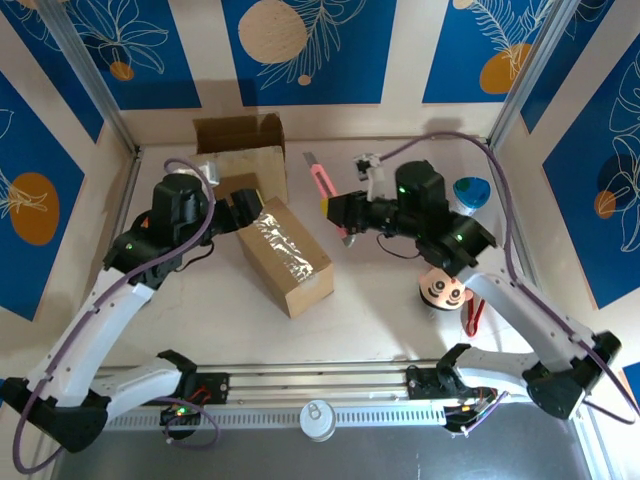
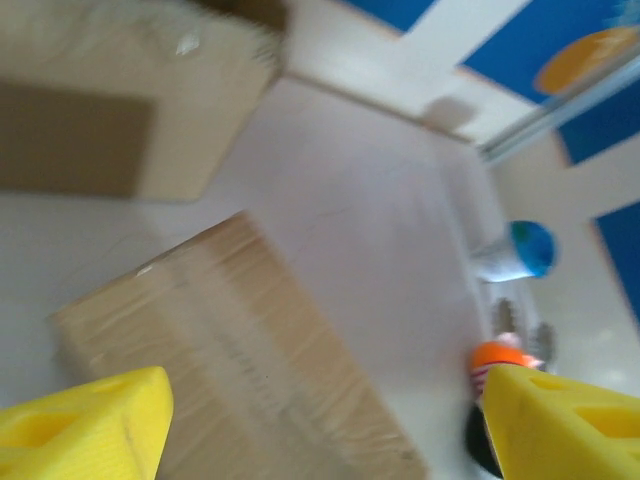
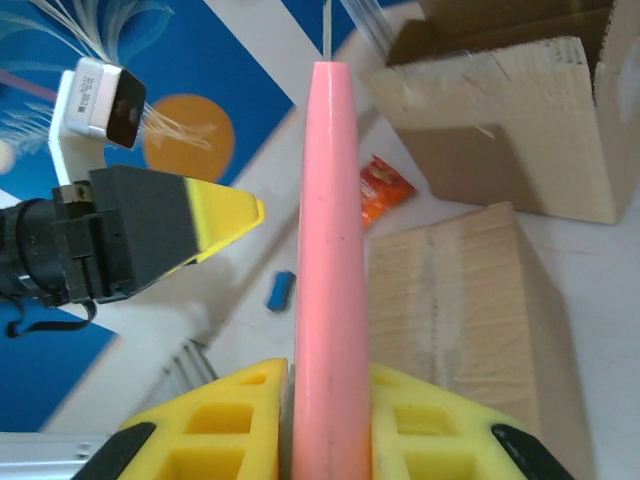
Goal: Unpack the express box
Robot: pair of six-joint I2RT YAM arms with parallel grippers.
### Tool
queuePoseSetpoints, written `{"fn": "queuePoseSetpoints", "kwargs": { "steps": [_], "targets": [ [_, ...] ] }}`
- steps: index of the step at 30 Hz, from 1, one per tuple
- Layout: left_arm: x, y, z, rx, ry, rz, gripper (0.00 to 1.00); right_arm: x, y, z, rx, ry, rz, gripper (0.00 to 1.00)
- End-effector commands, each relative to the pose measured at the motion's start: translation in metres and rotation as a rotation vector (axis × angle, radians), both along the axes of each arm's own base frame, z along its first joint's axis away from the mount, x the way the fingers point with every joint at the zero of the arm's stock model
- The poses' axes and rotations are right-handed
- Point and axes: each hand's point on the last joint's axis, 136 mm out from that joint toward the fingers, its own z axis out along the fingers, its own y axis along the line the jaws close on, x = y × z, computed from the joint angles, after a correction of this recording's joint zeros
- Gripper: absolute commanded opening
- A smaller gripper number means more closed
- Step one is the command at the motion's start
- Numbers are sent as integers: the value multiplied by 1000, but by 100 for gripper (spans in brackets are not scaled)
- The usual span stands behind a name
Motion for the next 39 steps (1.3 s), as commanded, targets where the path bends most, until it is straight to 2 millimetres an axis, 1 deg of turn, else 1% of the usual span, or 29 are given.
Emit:
{"fn": "queuePoseSetpoints", "kwargs": {
  "steps": [1,4,8,11,15,19,25,28,33,39],
  "targets": [
    [-3,20,-46,24,149,79,79,2,-6,-36,-275,9,4,0],
    [4,28,-65,19,185,115,79,7,5,-45,-393,8,27,0],
    [11,34,-85,0,222,146,76,13,21,-59,-528,10,58,0],
    [17,37,-101,-15,257,161,72,19,34,-73,-630,10,69,0],
    [24,39,-117,-38,280,175,69,27,47,-90,-745,5,63,0],
    [32,34,-123,-86,272,168,69,31,63,-102,-789,6,67,0],
    [34,23,-129,-139,284,131,69,35,81,-118,-808,23,84,0],
    [34,22,-135,-145,297,129,69,37,88,-125,-824,34,88,0],
    [33,24,-149,-146,317,142,67,40,94,-133,-853,50,79,0],
    [35,20,-159,-185,333,128,62,41,96,-141,-880,63,59,0]
  ]
}}
